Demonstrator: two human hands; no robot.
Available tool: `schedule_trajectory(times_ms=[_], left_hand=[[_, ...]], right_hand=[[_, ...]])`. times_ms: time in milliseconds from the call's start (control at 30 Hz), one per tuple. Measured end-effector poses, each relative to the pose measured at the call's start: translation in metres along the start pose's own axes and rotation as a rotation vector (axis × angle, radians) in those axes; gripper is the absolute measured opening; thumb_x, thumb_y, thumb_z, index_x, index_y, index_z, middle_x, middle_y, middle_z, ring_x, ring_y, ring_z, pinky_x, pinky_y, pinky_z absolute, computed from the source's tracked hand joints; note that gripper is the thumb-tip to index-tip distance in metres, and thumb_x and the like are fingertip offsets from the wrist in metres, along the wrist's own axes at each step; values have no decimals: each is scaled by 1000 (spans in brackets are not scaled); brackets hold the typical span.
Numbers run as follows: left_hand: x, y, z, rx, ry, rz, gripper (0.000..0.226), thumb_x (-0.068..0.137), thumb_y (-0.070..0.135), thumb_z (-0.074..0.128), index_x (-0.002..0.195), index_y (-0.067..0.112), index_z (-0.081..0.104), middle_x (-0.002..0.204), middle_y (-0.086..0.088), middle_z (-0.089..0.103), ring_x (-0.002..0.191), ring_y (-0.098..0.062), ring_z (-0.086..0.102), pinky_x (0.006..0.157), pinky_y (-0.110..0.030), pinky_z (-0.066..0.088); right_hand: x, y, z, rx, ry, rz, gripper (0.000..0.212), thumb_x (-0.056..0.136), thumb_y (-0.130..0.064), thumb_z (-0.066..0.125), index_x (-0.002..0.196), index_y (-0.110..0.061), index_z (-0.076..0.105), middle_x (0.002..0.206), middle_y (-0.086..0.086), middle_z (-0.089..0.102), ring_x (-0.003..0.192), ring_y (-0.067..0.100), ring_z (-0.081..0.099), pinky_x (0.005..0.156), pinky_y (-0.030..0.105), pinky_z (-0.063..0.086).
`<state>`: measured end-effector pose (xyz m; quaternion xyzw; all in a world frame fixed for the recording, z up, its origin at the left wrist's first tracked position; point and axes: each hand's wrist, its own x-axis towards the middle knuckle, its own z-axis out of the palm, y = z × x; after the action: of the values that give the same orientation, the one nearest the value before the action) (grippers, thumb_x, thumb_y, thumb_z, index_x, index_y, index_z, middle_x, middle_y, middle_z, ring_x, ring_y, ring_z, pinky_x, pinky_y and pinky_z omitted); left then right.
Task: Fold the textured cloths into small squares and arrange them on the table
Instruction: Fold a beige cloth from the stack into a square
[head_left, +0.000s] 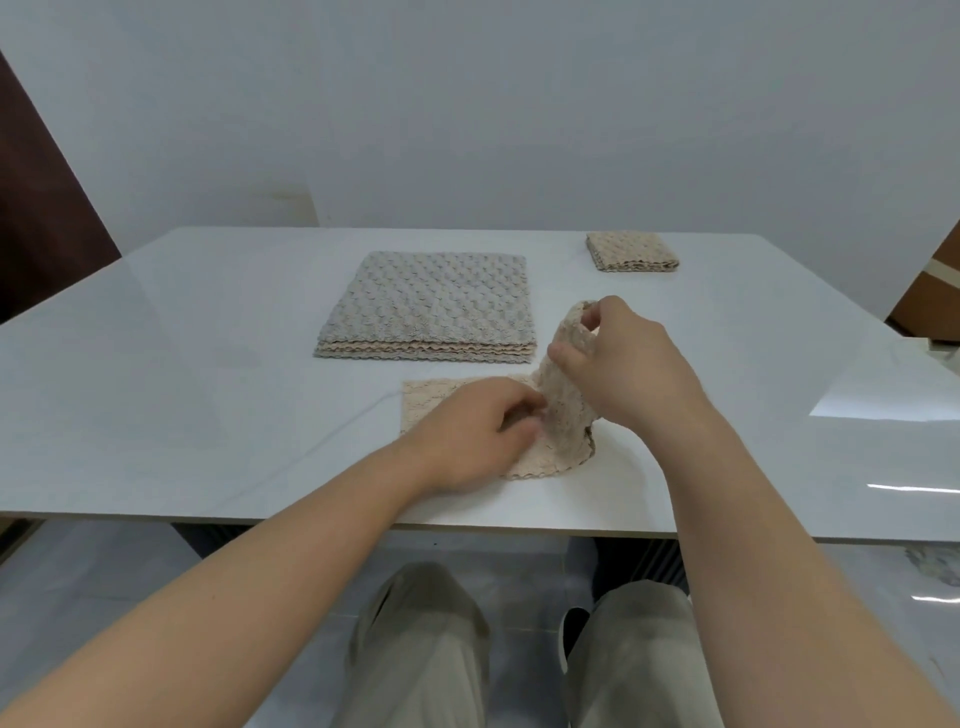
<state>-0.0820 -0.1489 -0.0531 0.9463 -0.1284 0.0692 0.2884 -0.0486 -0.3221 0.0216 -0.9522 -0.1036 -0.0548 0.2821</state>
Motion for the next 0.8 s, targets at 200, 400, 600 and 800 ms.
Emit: schedule_trajectory(times_ms=[200, 400, 600, 800], left_hand=[[19, -5, -33, -644, 302, -414, 17, 101, 24, 60, 103, 11, 71, 97, -11, 75, 71, -19, 73, 73, -38, 61], [19, -14, -50, -615, 305, -566, 68, 89, 65, 61, 96, -2, 68, 77, -10, 65, 59, -24, 65, 63, -38, 55], [14, -24, -56, -511, 275, -601, 32, 83, 36, 83, 93, 8, 72, 72, -8, 72, 60, -17, 66, 63, -35, 60], [10, -32, -61, -573, 264, -662, 8, 91, 13, 73, 85, 14, 68, 66, -4, 65, 47, -12, 58, 47, -24, 50]], right_hand=[[-31, -8, 21, 279, -34, -152, 65, 89, -27, 74, 144, -31, 39, 112, -9, 61, 95, 14, 64, 79, 34, 56], [-60, -16, 61, 378, -47, -300, 60, 93, -12, 66, 141, -36, 41, 104, -20, 58, 97, 4, 59, 82, 20, 45], [-69, -14, 96, 336, 66, -466, 51, 89, 3, 57, 130, -26, 47, 120, -7, 58, 102, 10, 55, 85, 25, 47], [-70, -14, 116, 291, 308, -667, 48, 77, 16, 66, 114, -13, 55, 99, 3, 64, 90, 15, 54, 81, 18, 40]])
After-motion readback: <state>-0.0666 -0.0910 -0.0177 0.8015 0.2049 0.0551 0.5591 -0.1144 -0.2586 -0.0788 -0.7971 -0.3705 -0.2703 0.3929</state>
